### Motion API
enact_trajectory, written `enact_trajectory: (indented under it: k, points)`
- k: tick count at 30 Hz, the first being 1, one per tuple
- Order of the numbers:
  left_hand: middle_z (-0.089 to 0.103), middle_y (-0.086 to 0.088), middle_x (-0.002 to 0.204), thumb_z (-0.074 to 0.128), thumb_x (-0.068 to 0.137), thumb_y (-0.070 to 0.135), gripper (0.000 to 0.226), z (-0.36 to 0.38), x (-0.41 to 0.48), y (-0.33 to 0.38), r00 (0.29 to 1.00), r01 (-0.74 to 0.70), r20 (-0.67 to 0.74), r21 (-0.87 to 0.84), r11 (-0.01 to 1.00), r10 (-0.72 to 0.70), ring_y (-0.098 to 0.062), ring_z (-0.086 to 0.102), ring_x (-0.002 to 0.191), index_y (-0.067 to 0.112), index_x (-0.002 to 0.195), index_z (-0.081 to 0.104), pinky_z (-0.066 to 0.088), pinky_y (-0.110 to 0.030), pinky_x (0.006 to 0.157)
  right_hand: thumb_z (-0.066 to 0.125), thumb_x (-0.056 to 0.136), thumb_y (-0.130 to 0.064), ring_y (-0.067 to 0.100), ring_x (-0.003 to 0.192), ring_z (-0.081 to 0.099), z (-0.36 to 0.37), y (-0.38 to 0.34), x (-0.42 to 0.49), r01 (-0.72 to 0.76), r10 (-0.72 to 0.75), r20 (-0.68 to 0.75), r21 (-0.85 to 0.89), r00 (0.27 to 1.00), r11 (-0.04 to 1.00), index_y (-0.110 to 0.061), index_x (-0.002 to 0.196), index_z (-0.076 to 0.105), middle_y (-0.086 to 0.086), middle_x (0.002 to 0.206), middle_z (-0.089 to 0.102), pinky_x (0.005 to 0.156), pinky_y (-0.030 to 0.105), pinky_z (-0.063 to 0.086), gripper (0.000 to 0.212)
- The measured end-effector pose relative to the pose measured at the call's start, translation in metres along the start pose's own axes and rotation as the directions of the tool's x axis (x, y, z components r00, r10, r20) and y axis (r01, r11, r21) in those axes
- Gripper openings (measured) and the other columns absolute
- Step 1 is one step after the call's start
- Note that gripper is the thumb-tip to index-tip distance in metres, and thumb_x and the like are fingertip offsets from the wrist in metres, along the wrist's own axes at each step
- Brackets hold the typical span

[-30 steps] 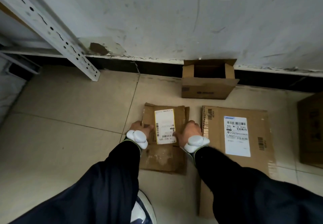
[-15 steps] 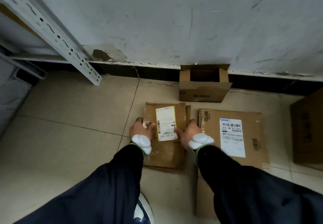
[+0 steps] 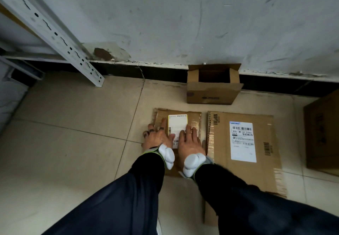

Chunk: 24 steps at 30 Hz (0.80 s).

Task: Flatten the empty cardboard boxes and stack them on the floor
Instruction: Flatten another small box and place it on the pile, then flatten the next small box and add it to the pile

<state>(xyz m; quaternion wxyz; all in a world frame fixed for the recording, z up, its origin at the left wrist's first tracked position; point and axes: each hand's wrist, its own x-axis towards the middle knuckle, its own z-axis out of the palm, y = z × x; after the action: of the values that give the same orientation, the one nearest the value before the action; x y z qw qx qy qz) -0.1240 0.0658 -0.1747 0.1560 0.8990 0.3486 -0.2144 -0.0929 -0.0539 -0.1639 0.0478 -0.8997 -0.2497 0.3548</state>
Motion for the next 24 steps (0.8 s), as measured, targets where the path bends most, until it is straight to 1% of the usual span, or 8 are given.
enact_trajectory:
  k: [4,8,11,14,16,17,20,24]
  points:
    - [0.017,-0.015,0.157,0.057,0.074,0.077,0.105,0.0,0.002,-0.002,0.997,0.008,0.077,0.037,0.999,-0.011,-0.046,0.034,0.132,0.044,0.156,0.001,0.041,-0.051,0.105,0.044,0.102,-0.032,0.036,0.149,-0.015,-0.011,0.009,0.015,0.059,-0.058,0.047,-0.021,0.997,0.998,-0.008,0.157,-0.001,0.016,0.162,-0.018,0.121,0.045,0.007,0.075]
    - [0.003,-0.016,0.163,0.058,0.078,0.076,0.108,-0.001,0.004,0.0,0.989,0.044,0.144,0.012,0.999,-0.045,-0.05,0.022,0.14,0.038,0.158,-0.005,0.032,-0.052,0.113,0.046,0.102,-0.033,0.034,0.149,-0.017,-0.015,0.016,0.017,0.116,-0.114,0.069,-0.022,0.991,0.993,-0.008,0.157,-0.004,0.015,0.162,-0.02,0.123,0.043,0.003,0.078]
    - [-0.003,-0.023,0.163,0.061,0.081,0.069,0.109,-0.008,0.001,0.013,0.978,0.082,0.192,-0.008,0.997,-0.079,-0.052,0.014,0.145,0.032,0.159,-0.005,0.027,-0.055,0.117,0.047,0.101,-0.031,0.034,0.15,-0.015,-0.019,0.019,0.015,0.134,-0.133,0.059,-0.016,0.989,0.991,-0.008,0.157,-0.002,0.015,0.162,-0.017,0.123,0.042,0.003,0.077]
    - [-0.004,-0.025,0.163,0.059,0.088,0.055,0.094,-0.024,-0.001,0.03,0.986,0.05,0.153,0.093,0.994,-0.064,-0.051,0.006,0.148,0.019,0.159,0.009,0.022,-0.059,0.118,0.048,0.1,-0.027,0.034,0.15,-0.011,-0.024,0.02,0.014,0.151,-0.152,0.026,0.01,0.988,0.988,-0.007,0.156,0.006,0.015,0.163,-0.012,0.123,0.043,0.007,0.073]
    - [0.007,-0.025,0.162,0.054,0.09,0.048,0.082,-0.038,-0.003,0.04,0.996,-0.049,0.081,0.182,0.982,0.034,-0.048,0.007,0.149,0.015,0.157,0.019,0.022,-0.057,0.118,0.052,0.098,-0.03,0.033,0.151,-0.009,-0.033,0.019,0.012,0.174,-0.174,0.008,0.028,0.985,0.984,-0.007,0.156,0.009,0.014,0.163,-0.009,0.123,0.044,0.009,0.076]
    - [0.014,-0.024,0.161,0.051,0.092,0.044,0.076,-0.044,-0.003,0.044,0.995,-0.101,0.049,0.202,0.974,0.093,-0.045,0.012,0.148,0.013,0.155,0.024,0.024,-0.054,0.118,0.054,0.097,-0.032,0.032,0.151,-0.008,-0.039,0.019,0.011,0.184,-0.184,-0.005,0.041,0.983,0.982,-0.008,0.156,0.01,0.014,0.164,-0.008,0.123,0.045,0.009,0.078]
    - [0.024,-0.015,0.158,0.042,0.099,0.034,0.058,-0.057,-0.005,0.058,0.982,-0.187,0.03,0.165,0.968,0.184,-0.039,0.031,0.142,0.009,0.15,0.033,0.036,-0.05,0.112,0.06,0.092,-0.033,0.03,0.151,-0.004,-0.058,0.02,0.008,0.199,-0.194,-0.078,0.067,0.978,0.978,-0.007,0.155,0.014,0.012,0.164,-0.003,0.123,0.043,0.011,0.082]
    - [0.021,-0.01,0.162,0.04,0.099,0.023,0.053,-0.06,-0.01,0.066,0.976,-0.193,0.123,0.11,0.975,0.179,-0.039,0.035,0.141,0.009,0.149,0.034,0.035,-0.048,0.113,0.061,0.091,-0.031,0.027,0.152,0.001,-0.071,0.026,0.009,0.207,-0.201,-0.094,0.07,0.975,0.976,-0.008,0.156,0.015,0.009,0.165,0.002,0.124,0.04,0.01,0.082]
